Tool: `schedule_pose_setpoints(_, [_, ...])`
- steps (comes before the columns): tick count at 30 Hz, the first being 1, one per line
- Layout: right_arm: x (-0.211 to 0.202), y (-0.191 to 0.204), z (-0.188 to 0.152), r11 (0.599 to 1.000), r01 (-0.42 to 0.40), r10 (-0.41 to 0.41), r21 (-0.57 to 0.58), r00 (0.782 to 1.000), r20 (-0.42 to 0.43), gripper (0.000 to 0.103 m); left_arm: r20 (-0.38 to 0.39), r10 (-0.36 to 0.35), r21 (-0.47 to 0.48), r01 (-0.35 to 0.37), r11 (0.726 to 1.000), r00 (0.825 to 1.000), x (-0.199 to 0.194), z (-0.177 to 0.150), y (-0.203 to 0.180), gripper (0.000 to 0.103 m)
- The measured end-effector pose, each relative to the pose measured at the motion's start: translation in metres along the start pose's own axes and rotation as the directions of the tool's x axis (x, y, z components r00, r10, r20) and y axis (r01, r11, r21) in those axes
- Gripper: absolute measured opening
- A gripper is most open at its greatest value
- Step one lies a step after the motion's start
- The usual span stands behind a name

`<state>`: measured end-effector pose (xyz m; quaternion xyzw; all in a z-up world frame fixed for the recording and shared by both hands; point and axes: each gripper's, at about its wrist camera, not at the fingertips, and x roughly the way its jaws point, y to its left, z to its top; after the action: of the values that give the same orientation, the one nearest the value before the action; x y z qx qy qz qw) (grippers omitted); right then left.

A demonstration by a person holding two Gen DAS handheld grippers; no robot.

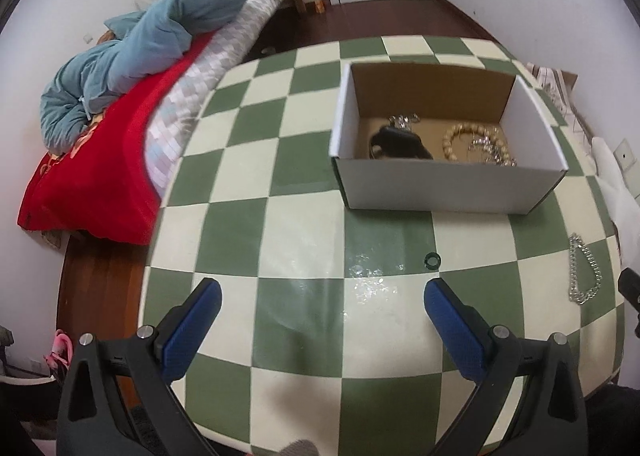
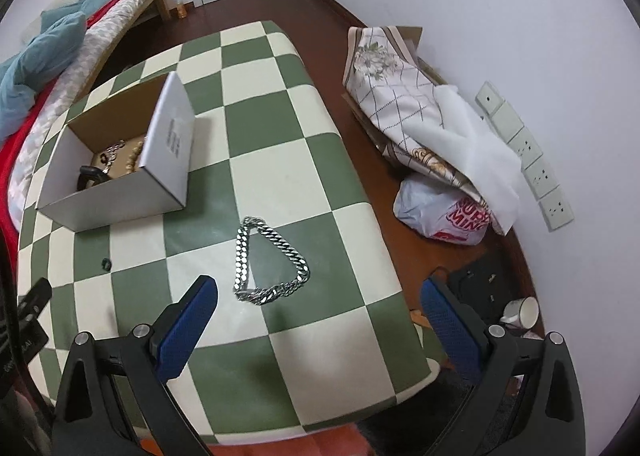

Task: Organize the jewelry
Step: 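Lower the right tool around the silver curb-chain bracelet and close it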

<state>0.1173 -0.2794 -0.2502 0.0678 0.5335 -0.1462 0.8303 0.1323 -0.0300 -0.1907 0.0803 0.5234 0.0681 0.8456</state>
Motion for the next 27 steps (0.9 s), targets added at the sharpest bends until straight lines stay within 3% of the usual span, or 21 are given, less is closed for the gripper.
schedule_pose_setpoints(7, [0.028, -0.005, 0.006, 1.0, -0.001, 0.002, 0.029, 1.0, -0.02, 0.097, -0.026, 0.009, 0.01, -0.009, 1.0, 1.0, 0.019, 0.003, -0.006, 0.103])
schedule_pose_setpoints(17, [0.065, -0.015, 0.012, 0.993, -0.065, 0.069, 0.096, 0.997, -0.039, 0.063, -0.063, -0.014, 0.025, 0.015, 1.0, 0.998, 0.036, 0.003, -0.014, 0.103])
schedule_pose_setpoints(23, [0.069, -0.006, 0.013, 0.998, -0.051, 0.051, 0.047, 0.999, 0.003, 0.059, -0.069, -0.026, 0.045, 0.029, 0.999, 0.997, 0.041, 0.007, -0.022, 0.103])
schedule_pose_setpoints(25, [0.068, -0.003, 0.012, 0.998, -0.063, 0.062, 0.028, 0.998, 0.013, 0.05, -0.075, -0.031, 0.051, 0.035, 0.998, 0.997, 0.043, 0.008, -0.026, 0.103])
schedule_pose_setpoints(27, [0.066, 0.001, 0.011, 0.997, -0.078, 0.078, 0.005, 0.997, 0.016, 0.034, -0.08, -0.039, 0.054, 0.043, 0.998, 0.996, 0.045, 0.009, -0.029, 0.103])
